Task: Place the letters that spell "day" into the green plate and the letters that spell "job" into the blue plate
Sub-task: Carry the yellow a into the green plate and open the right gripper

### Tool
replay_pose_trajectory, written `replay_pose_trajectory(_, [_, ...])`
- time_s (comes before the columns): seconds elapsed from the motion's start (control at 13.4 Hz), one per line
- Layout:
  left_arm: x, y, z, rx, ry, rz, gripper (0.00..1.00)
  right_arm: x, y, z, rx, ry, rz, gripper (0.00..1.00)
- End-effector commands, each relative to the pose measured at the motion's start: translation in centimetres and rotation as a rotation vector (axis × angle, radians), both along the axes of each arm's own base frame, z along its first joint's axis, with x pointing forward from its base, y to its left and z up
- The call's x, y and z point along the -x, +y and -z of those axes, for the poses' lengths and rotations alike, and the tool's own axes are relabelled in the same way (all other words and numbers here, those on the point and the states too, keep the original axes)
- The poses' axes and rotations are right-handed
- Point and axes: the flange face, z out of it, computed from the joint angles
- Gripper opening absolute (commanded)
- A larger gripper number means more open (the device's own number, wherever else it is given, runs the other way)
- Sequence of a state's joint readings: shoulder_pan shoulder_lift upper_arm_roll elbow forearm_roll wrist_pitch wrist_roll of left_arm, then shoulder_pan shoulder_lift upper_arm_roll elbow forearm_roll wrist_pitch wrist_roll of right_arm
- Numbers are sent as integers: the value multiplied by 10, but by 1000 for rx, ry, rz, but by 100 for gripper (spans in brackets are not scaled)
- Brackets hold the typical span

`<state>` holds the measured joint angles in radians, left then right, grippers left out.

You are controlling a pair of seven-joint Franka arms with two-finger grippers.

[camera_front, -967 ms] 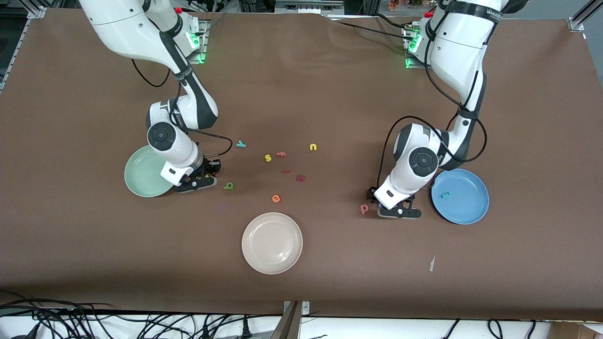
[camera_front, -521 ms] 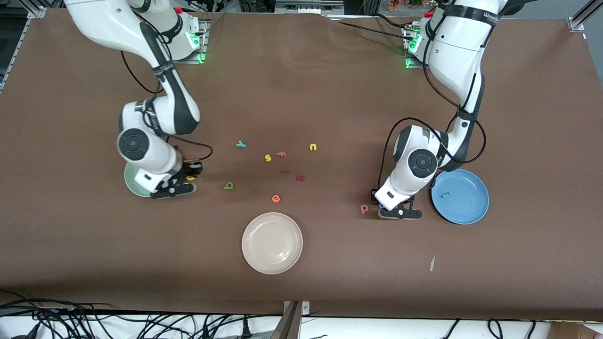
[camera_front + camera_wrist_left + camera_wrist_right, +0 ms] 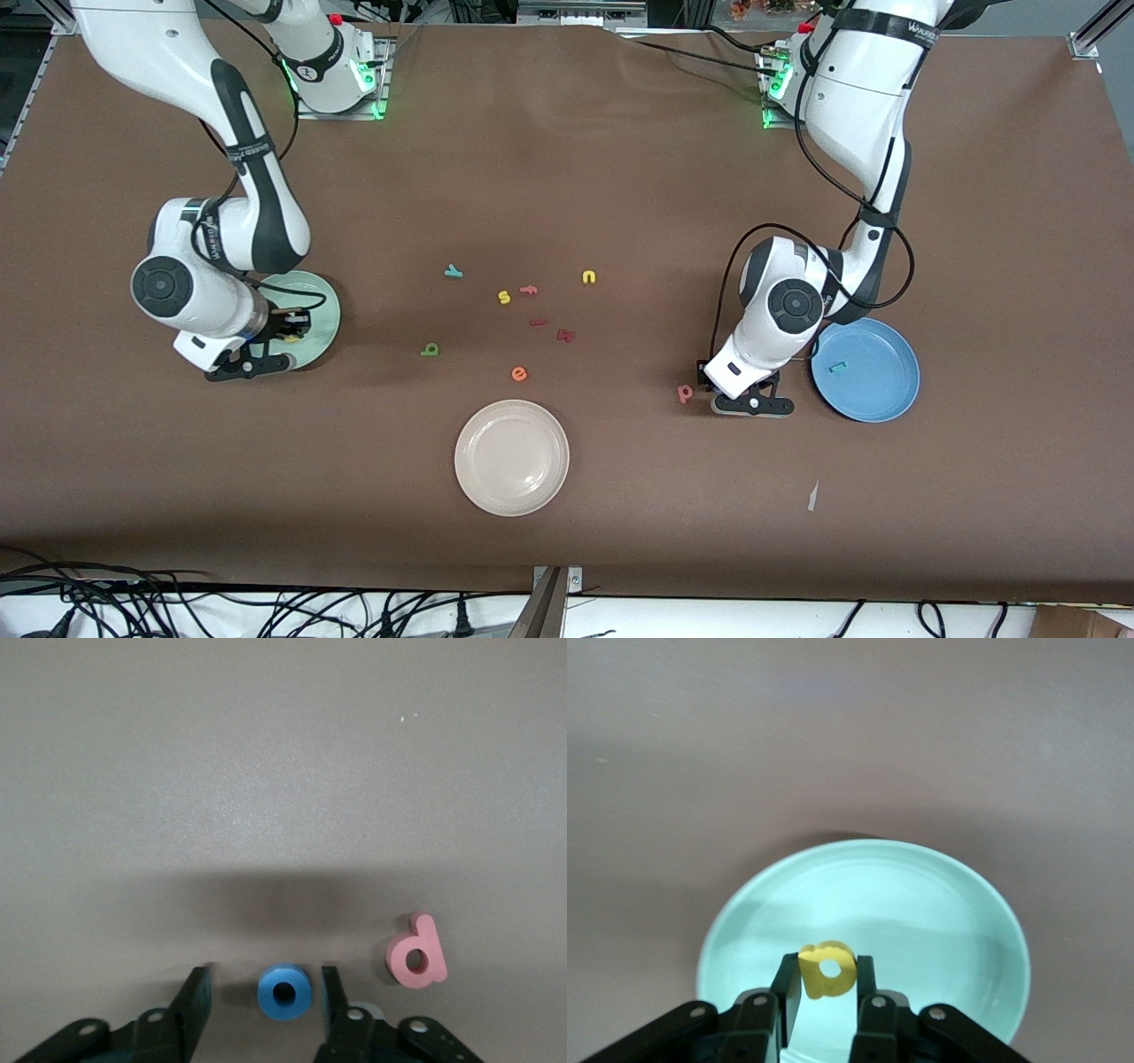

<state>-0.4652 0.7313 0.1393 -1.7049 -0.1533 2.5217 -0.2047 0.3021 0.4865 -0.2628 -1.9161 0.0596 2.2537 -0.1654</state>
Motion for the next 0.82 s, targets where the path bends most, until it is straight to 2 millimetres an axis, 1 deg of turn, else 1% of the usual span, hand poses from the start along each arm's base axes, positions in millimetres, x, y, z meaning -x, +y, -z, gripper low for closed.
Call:
replay_pose_trajectory(0.0, [-2, -8, 5, 2, -7, 10, 55, 0, 3, 1, -19, 2, -9, 100])
replay_pose_trajectory(0.07, [0, -10, 9, 0, -3, 14, 55, 0, 10, -2, -25, 1, -9, 100])
replay_pose_trajectory(0.15, [1, -12, 10, -1, -2, 16, 55, 0, 17, -10, -34, -9, -13, 100])
replay_pose_trajectory(0.3, [1, -17, 12, 2, -22, 20, 55, 0, 29, -18, -44, -19, -2, 100])
replay_pose_trajectory(0.37, [1, -17, 13, 2, -22, 20, 55, 3, 42, -19, -48, -10, 22, 100])
replay_pose_trajectory(0.45, [1, -16, 14, 0, -21, 22, 53, 6, 57, -22, -60, -4, 52, 100])
replay_pose_trajectory(0.52, [1, -16, 14, 0, -21, 23, 48, 11, 73, -25, -68, 2, 77, 100])
replay_pose_trajectory(0.6, [1, -16, 14, -1, -22, 25, 40, 16, 87, -28, -71, 11, 106, 100])
replay_pose_trajectory(0.74, [0, -13, 13, -4, -23, 27, 27, 30, 107, -32, -81, 26, 105, 100])
